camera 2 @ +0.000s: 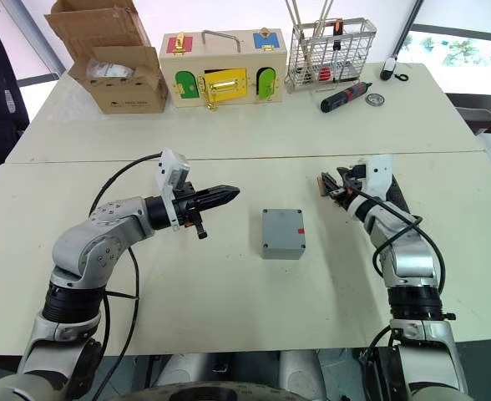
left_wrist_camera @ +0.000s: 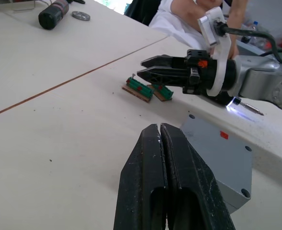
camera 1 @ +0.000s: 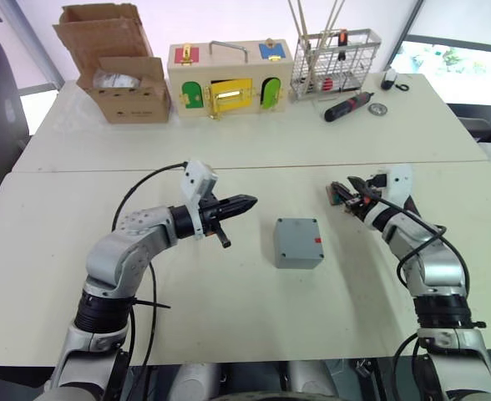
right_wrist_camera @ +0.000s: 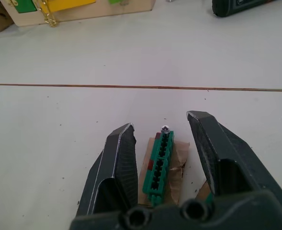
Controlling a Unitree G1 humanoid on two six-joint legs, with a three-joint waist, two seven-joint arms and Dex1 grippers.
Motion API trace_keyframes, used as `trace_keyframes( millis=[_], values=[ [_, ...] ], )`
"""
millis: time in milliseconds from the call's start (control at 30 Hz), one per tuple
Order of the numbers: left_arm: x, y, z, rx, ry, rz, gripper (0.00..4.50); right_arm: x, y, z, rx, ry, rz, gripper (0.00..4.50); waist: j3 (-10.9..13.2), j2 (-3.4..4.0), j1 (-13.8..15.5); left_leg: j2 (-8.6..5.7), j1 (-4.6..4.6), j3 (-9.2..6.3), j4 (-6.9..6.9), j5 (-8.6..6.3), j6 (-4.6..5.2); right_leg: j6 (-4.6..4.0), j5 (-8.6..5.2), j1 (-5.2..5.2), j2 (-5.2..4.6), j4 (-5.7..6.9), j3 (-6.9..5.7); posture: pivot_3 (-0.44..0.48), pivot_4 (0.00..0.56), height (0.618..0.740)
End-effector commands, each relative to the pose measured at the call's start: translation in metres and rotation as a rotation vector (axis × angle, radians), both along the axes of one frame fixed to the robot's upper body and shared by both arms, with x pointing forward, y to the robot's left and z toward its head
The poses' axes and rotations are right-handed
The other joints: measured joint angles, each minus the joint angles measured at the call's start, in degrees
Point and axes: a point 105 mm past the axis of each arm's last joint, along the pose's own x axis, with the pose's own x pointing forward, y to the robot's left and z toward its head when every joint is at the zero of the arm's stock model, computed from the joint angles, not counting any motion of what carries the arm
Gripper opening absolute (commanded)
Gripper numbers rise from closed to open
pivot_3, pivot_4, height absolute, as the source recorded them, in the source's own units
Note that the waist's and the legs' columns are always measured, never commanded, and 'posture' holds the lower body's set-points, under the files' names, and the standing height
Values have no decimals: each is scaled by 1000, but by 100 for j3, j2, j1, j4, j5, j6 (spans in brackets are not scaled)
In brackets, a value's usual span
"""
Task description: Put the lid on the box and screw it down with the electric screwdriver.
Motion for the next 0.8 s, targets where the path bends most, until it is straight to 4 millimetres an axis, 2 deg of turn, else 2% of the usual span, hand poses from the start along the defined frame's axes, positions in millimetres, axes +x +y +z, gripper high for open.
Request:
trace_keyframes(
  millis=[33, 467, 567, 633, 800],
  values=[
    [-3, -5, 12, -10, -62, -23, 0, 6, 2, 11, -9, -48, 5, 1915, 0, 0, -6, 0, 0, 0, 0, 0, 0, 0, 0, 0, 0, 0, 0, 0, 150, 737],
    [2, -4, 13, -1, -78, -1, 0, 13, 5, 4, -3, -33, -4, 1915, 0, 0, -17, 0, 0, 0, 0, 0, 0, 0, 0, 0, 0, 0, 0, 0, 150, 737],
    [2, -4, 13, -1, -78, 1, 0, 14, 3, 3, -3, -32, -13, 1034, 0, 0, -18, 0, 0, 0, 0, 0, 0, 0, 0, -1, 0, 0, 0, 0, 150, 737],
    [1, -4, 13, -2, -77, 2, 0, 15, 3, 4, -2, -34, -15, 27, 0, 1, -18, 0, 0, 0, 0, 0, -1, 0, 0, -1, 0, 0, 0, 0, 150, 737],
    [2, -4, 12, -4, -72, 4, 0, 15, 5, 3, 3, -36, -16, 27, 0, 0, -20, 0, 0, 0, 0, 0, 0, 0, 0, -1, 0, 0, 0, 0, 150, 737]
  ],
)
